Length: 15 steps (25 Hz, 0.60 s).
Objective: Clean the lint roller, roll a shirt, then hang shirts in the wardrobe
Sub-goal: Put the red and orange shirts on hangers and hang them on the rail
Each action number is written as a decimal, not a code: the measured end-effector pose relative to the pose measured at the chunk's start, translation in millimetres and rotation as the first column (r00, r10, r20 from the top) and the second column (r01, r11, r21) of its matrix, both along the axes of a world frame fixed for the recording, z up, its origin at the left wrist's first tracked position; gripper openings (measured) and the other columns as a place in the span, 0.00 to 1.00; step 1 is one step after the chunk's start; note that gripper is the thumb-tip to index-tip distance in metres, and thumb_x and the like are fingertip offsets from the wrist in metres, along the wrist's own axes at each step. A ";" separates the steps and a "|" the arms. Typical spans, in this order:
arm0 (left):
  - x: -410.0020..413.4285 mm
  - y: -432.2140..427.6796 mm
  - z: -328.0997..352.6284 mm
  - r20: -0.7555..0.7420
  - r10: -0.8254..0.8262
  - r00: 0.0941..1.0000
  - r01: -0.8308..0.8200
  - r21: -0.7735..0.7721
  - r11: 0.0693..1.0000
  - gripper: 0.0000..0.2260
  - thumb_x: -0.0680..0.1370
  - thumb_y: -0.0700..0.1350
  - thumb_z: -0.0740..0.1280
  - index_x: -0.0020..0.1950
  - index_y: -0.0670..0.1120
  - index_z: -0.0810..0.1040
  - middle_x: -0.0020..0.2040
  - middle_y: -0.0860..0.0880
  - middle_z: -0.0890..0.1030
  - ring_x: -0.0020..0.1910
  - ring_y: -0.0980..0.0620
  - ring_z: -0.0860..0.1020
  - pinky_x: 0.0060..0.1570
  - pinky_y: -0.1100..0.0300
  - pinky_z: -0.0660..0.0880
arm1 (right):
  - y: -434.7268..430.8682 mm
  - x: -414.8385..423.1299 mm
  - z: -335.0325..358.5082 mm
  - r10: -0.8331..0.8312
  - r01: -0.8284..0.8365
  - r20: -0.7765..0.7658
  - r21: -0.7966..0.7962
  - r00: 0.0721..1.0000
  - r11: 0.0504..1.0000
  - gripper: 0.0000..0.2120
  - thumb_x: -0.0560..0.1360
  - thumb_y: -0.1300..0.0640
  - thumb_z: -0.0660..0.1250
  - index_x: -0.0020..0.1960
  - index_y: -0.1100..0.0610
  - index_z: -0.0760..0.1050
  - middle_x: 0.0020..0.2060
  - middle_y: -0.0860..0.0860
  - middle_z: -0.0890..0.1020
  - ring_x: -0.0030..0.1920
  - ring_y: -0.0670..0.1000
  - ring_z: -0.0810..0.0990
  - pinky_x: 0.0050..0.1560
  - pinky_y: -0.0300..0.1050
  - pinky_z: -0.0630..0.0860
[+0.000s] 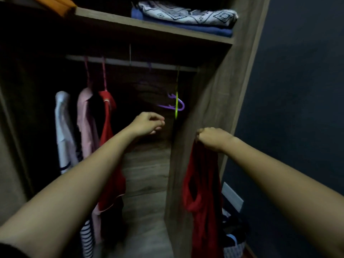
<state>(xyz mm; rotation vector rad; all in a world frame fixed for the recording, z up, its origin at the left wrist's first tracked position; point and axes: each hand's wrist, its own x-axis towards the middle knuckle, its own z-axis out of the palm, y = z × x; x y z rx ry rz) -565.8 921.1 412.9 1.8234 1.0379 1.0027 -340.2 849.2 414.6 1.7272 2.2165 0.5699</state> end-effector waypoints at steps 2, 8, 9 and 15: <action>24.6 32.1 9.4 0.108 0.080 0.991 -0.078 -0.019 0.997 0.03 0.75 0.41 0.66 0.46 0.45 0.80 0.35 0.48 0.77 0.32 0.55 0.74 0.32 0.65 0.70 | 11.5 17.1 9.0 -0.007 -0.002 0.151 0.062 0.989 0.998 0.19 0.79 0.60 0.51 0.66 0.57 0.71 0.65 0.56 0.74 0.65 0.56 0.73 0.71 0.55 0.61; 81.4 134.4 36.3 0.326 0.264 0.908 -0.255 -0.070 0.964 0.13 0.63 0.54 0.65 0.36 0.45 0.80 0.45 0.38 0.83 0.48 0.39 0.81 0.49 0.52 0.77 | 26.3 50.8 37.0 -0.029 0.021 0.116 0.070 0.993 0.997 0.23 0.77 0.61 0.52 0.71 0.50 0.66 0.67 0.55 0.73 0.65 0.58 0.73 0.61 0.54 0.72; 87.4 139.9 40.2 0.336 0.294 0.895 -0.286 -0.074 0.955 0.15 0.64 0.54 0.64 0.41 0.44 0.80 0.49 0.38 0.83 0.50 0.39 0.81 0.52 0.49 0.78 | 26.9 52.2 40.5 0.029 -0.030 0.051 0.034 0.998 0.999 0.23 0.76 0.63 0.55 0.67 0.48 0.70 0.68 0.52 0.71 0.65 0.56 0.72 0.57 0.52 0.74; 119.1 154.5 51.5 0.488 0.415 0.768 -0.332 -0.250 0.910 0.23 0.75 0.46 0.65 0.65 0.38 0.64 0.61 0.39 0.75 0.57 0.42 0.77 0.58 0.49 0.76 | 35.6 60.4 61.8 0.071 -0.084 0.183 0.065 0.981 0.994 0.10 0.73 0.59 0.61 0.48 0.52 0.80 0.54 0.53 0.80 0.51 0.57 0.79 0.39 0.46 0.71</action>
